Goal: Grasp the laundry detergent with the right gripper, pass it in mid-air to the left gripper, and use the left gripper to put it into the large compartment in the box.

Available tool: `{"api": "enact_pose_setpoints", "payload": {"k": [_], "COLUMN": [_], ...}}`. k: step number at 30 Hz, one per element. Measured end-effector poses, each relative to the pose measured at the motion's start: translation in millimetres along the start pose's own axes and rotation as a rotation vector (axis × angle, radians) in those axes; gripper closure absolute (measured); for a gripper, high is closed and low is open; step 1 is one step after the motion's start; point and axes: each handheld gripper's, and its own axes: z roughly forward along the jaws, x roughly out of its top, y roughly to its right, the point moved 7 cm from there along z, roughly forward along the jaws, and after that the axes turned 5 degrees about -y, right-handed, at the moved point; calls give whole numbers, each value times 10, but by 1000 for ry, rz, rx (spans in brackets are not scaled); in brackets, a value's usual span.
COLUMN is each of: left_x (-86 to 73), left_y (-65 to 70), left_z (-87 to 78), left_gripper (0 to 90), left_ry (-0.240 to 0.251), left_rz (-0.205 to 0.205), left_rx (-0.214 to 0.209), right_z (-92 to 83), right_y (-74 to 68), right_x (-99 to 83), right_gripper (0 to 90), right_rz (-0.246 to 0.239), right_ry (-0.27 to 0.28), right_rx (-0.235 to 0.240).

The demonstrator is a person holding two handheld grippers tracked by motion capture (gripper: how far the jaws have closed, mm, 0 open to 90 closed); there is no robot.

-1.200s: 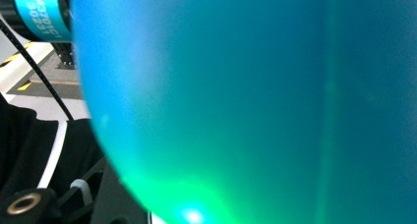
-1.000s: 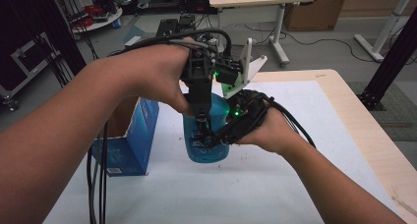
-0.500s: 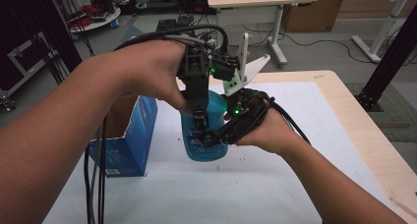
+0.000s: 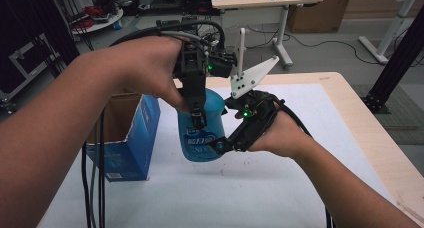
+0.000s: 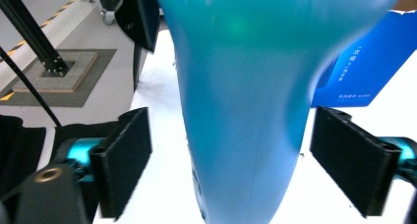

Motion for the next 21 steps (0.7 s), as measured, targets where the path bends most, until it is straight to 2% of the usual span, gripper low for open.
{"api": "enact_pose_setpoints", "payload": {"k": [9, 12, 15, 17, 18, 20, 21], "left_x": [-68, -113, -173, -221, -248, -308, -342], "left_y": [-8, -14, -17, -20, -23, -30, -33], "left_z": [-90, -139, -210, -265, -297, -361, -396], "left_gripper": [381, 381, 381, 381, 381, 381, 381], "left_ry": [0, 2, 3, 7, 10, 17, 19], "left_rz": [-33, -57, -79, -100, -108, -134, -146], "left_rx": [-7, -10, -12, -14, -14, -17, -19], "right_z": [-209, -305, -407, -502, -502, -591, -591], "right_y": [30, 57, 74, 100, 100, 123, 123], "right_x": [-52, -83, -105, -116, -116, -127, -127], "right_gripper": [121, 84, 83, 34, 34, 28, 28], "right_rz": [17, 25, 29, 34, 34, 26, 26], "right_ry": [-32, -63, -96, -132, -132, -193, -193], "right_rx": [-27, -47, -59, -73, -73, -86, -86]}}
